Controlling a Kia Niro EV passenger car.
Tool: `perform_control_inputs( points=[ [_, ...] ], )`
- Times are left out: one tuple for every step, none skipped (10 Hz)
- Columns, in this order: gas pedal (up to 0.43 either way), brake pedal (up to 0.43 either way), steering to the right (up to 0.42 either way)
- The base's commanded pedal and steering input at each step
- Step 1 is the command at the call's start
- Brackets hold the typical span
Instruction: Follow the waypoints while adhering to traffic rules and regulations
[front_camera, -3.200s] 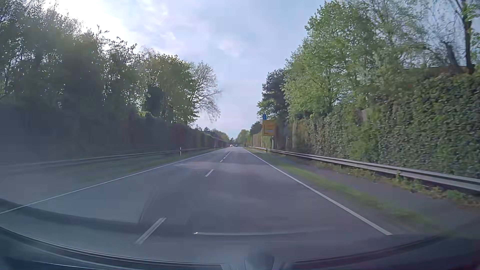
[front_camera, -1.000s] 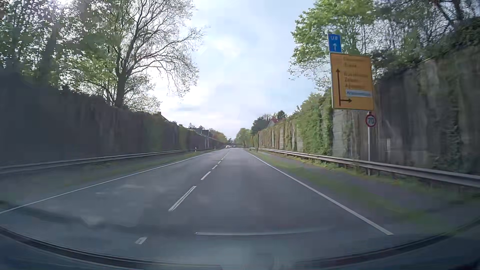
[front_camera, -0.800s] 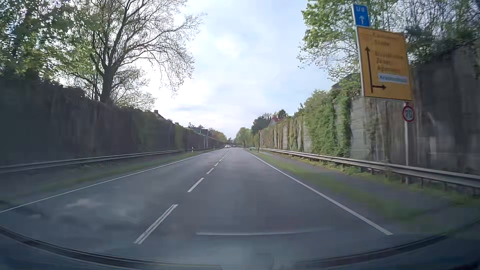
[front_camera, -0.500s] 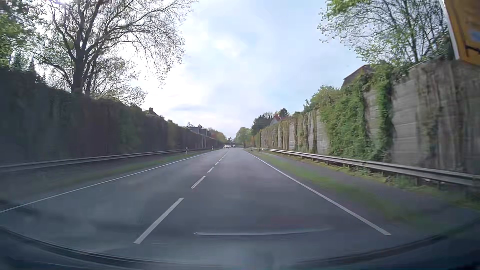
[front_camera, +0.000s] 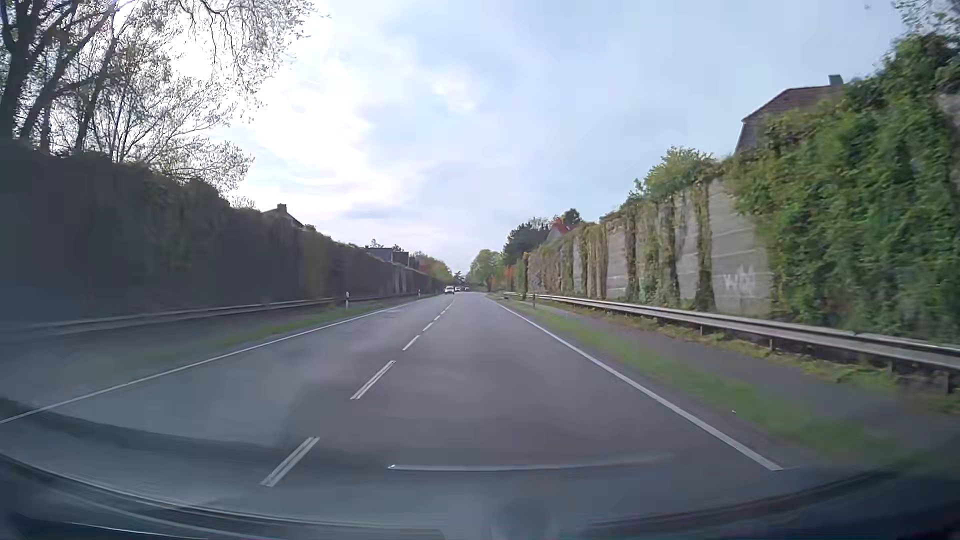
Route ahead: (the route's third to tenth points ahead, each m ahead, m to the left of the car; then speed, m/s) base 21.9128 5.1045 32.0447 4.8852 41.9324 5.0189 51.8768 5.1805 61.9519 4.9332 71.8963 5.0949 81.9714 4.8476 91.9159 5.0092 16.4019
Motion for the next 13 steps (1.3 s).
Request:
perform_control_inputs(
  points=[
    [0.0,0.0,0.0],
    [0.0,0.0,0.0],
    [0.0,0.0,0.0],
    [0.0,0.0,0.0],
    [0.0,0.0,0.0],
    [0.0,0.0,0.0],
    [0.0,0.0,0.0],
    [0.0,0.0,0.0],
    [0.0,0.0,-0.001],
    [0.0,0.0,-0.002],
    [0.0,0.0,-0.002],
    [0.0,0.0,-0.003],
    [0.0,0.0,-0.002]
  ],
)
